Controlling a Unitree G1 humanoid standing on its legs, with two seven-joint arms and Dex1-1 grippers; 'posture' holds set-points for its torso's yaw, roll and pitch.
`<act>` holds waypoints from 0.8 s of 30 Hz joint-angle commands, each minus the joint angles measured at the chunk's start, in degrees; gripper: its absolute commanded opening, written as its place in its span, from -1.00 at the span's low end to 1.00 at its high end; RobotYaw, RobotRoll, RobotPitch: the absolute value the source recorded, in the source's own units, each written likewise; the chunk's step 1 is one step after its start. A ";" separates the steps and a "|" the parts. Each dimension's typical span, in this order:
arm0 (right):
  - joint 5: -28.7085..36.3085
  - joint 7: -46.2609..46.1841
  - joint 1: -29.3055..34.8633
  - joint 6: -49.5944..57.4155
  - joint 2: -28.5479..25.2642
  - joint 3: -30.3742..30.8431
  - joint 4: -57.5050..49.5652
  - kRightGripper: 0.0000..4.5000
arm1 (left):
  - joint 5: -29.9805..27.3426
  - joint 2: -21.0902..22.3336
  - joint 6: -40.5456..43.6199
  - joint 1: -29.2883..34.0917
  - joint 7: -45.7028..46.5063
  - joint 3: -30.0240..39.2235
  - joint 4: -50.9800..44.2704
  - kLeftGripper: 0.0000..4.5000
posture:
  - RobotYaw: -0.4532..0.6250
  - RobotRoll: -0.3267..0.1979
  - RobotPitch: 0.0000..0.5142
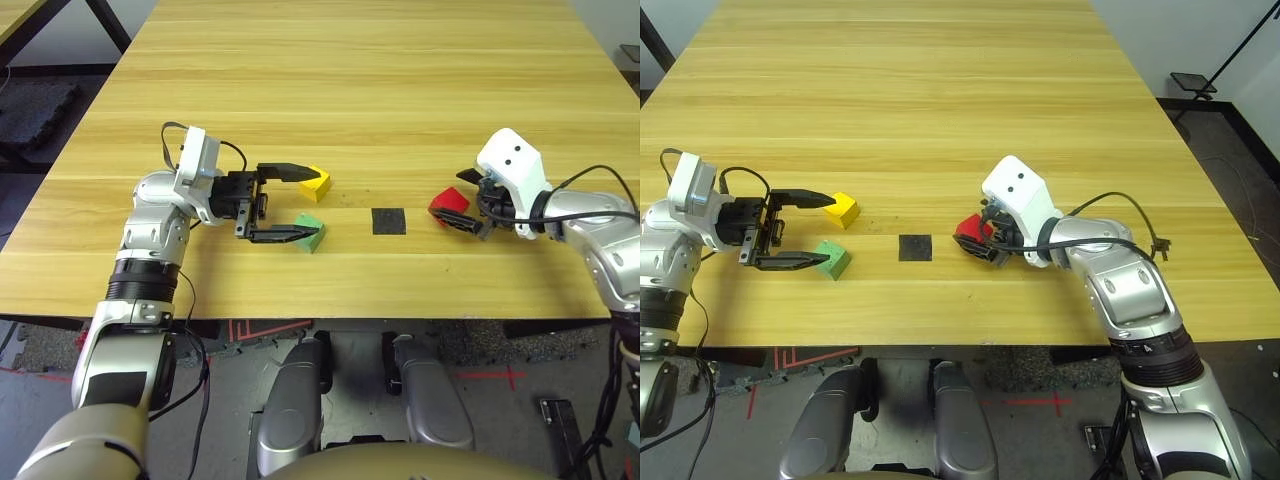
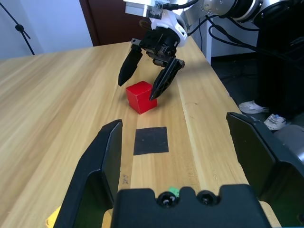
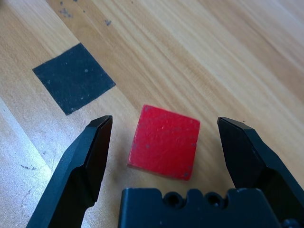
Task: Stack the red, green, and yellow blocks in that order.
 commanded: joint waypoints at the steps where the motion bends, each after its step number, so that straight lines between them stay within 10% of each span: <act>1: -0.37 -0.68 1.77 0.47 0.39 0.59 -1.49 0.98 | 0.69 0.66 0.60 0.87 -0.51 -0.55 -1.25 1.00 | 0.17 0.27 -0.01; 10: -1.06 -2.25 4.01 1.42 0.99 0.97 -3.01 0.98 | 0.68 0.45 1.12 1.01 -0.51 -0.98 -1.53 1.00 | 0.16 0.27 0.03; 18: -1.36 -2.74 5.32 1.90 0.74 1.10 -3.51 -0.01 | 0.52 0.02 1.30 1.09 -0.51 -1.52 -1.87 1.00 | 0.14 0.27 0.02; 24: -2.13 -2.49 4.95 0.52 0.64 2.19 -3.14 -0.07 | 0.45 -0.09 1.33 1.11 -0.51 -1.68 -2.08 1.00 | 0.15 0.27 0.00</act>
